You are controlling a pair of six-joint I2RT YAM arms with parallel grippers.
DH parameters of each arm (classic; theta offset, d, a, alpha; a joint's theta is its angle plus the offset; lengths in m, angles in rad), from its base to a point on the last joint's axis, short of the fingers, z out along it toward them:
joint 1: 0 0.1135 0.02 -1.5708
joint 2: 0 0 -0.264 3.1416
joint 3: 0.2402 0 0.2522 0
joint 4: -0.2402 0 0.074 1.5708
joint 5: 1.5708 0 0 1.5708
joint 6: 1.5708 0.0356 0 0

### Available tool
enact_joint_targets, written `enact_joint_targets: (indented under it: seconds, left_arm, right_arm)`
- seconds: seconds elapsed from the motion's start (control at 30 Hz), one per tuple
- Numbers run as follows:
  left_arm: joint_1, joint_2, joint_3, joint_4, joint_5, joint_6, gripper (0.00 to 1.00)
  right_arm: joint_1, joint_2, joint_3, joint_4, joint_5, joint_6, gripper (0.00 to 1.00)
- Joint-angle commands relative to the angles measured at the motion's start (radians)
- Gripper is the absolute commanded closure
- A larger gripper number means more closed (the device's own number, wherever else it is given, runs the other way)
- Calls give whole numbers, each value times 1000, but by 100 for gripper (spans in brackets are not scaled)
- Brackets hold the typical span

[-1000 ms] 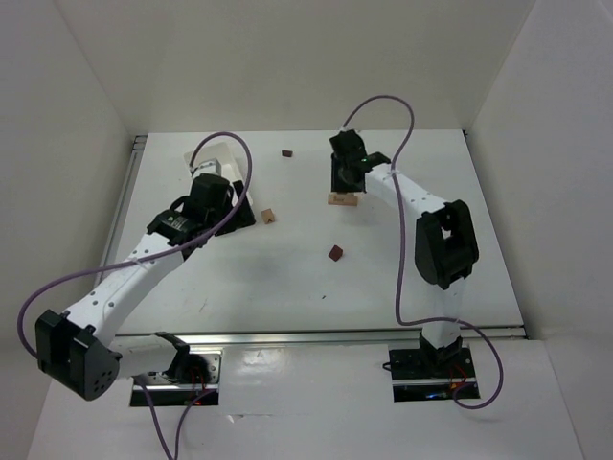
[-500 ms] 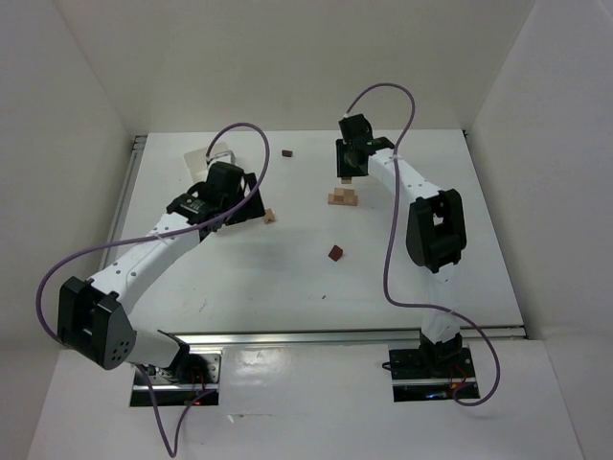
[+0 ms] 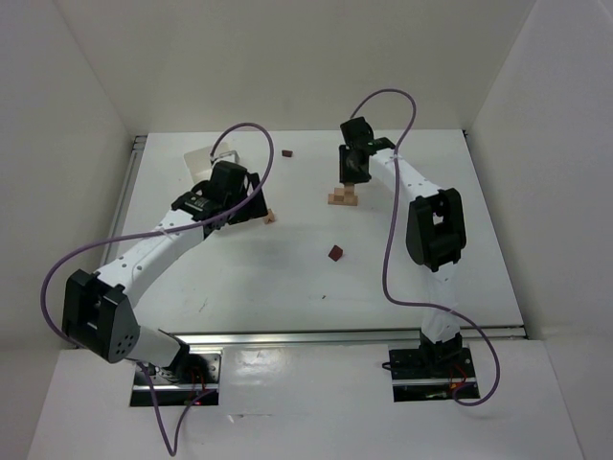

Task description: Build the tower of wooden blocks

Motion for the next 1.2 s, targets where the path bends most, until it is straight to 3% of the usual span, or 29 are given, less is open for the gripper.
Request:
enact_joint_targets:
  seconds: [0.0, 0.4, 1.17]
  left_arm:
    - [4, 17, 43, 35, 13, 23, 0]
    - [4, 26, 43, 35, 23, 42, 0]
    - [4, 26, 52, 44, 42, 42, 0]
  right_arm:
    - [-4, -44, -8, -20, 0, 66, 75]
    - [-4, -100, -80, -8, 49, 166, 75]
    - [-4, -100, -39, 22, 38, 148, 75]
